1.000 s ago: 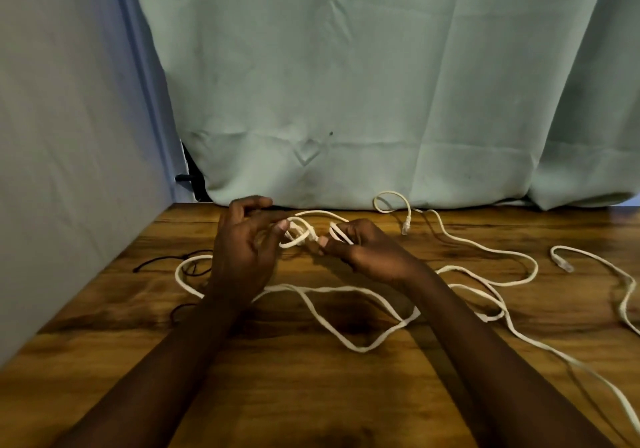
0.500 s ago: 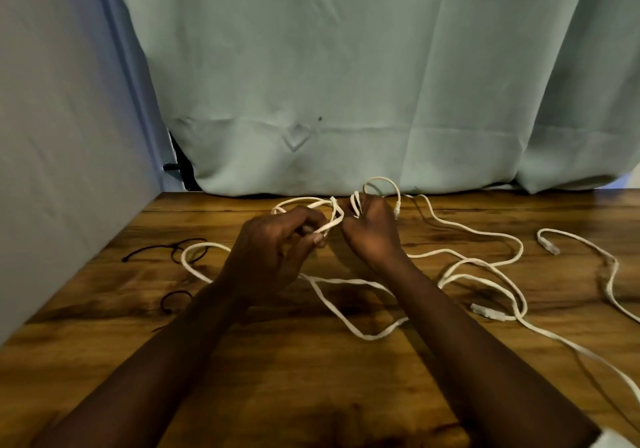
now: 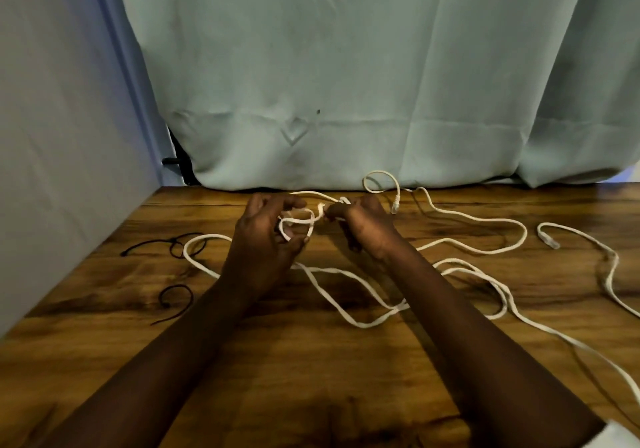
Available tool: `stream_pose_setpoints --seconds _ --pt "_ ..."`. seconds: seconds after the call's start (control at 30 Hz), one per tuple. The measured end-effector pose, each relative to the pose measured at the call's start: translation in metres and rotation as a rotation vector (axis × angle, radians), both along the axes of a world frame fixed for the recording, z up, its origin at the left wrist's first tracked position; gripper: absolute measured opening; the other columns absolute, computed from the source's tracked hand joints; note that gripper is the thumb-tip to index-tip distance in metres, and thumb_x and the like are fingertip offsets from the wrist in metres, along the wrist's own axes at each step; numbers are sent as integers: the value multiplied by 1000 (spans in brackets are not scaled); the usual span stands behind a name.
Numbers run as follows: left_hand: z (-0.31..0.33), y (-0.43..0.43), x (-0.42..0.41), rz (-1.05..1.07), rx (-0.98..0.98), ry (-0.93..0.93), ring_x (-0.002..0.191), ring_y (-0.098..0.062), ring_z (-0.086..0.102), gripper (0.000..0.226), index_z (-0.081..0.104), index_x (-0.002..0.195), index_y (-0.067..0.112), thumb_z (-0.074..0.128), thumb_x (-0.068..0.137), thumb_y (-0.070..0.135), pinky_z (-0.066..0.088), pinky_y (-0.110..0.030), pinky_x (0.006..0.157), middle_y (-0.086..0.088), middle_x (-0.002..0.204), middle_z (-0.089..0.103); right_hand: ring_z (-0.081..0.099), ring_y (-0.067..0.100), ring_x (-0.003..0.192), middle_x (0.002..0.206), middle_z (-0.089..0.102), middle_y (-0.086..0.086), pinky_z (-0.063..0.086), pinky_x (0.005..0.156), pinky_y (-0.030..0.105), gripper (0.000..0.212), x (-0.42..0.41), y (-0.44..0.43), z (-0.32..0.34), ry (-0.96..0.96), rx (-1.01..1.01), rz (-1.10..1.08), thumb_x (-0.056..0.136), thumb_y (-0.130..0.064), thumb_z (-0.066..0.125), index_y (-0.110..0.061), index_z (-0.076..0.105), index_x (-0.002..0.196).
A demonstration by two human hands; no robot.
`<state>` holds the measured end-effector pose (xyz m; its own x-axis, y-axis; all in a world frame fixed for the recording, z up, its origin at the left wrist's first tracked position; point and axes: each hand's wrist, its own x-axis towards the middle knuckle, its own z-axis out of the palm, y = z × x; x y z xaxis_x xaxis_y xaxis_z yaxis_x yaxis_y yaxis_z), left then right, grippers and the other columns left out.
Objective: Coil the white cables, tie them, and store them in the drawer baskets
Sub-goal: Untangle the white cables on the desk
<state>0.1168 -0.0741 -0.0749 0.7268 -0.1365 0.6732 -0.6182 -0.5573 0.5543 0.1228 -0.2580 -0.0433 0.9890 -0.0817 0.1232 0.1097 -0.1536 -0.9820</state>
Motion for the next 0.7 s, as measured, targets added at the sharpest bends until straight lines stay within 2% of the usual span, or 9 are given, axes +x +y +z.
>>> stream_pose_setpoints --seconds 0.1,0.13,0.23,0.33,0.4,0.47,0.53,0.6,0.7 --pt "-1 3 4 0 64 -43 97 -2 60 64 63 129 28 90 72 12 55 -20 82 2 124 56 29 17 39 44 40 2 23 45 26 51 -6 0 6 100 11 140 91 -53 68 -15 66 57" --pt "-2 3 5 -10 101 -51 101 -6 60 64 63 130 26 89 72 13 53 -23 86 1 125 58 29 15 39 45 40 1 23 45 25 50 -6 1 7 103 -7 154 88 -55 71 -14 65 61" --pt "-5 5 9 -53 224 -51 103 2 53 56 66 128 22 88 76 19 50 -26 91 7 117 61 31 11 41 44 43 -7 24 45 25 32 -5 6 6 51 34 133 86 -31 80 -14 59 68" --pt "-3 7 7 -162 212 17 99 8 52 44 64 131 32 72 90 46 41 -9 83 27 107 53 31 12 39 46 42 -4 25 43 23 26 -1 7 3 33 290 131 89 -21 71 -16 58 67" --pt "-2 10 5 -226 158 68 101 0 56 45 60 135 39 56 94 58 46 -16 82 25 108 57 24 10 35 42 30 -6 24 41 22 31 4 1 2 52 486 147 91 -23 63 -20 50 63" --pt "0 14 4 -274 74 153 96 -7 60 51 54 140 42 53 93 62 51 -25 80 15 107 60 20 9 34 41 22 -8 25 42 23 32 10 -7 0 40 634 166 92 -27 58 -23 45 63" --pt "-2 16 6 -272 41 162 89 -11 62 45 61 130 39 59 90 60 53 -32 75 9 104 62 21 8 32 41 22 -9 26 44 25 34 13 -14 1 19 730 179 94 -29 53 -24 45 62" --pt "-4 16 10 -238 63 109 89 -15 64 29 70 106 33 60 91 56 54 -40 74 6 102 64 22 8 32 41 23 -9 27 43 24 35 14 -18 2 -6 754 149 97 -30 48 -24 45 63" --pt "-3 14 11 -220 -16 74 83 -19 61 42 70 88 16 51 95 53 53 -44 74 -3 93 60 24 8 33 42 25 -8 31 42 22 31 15 -18 3 -62 712 32 99 -26 51 -22 46 69"
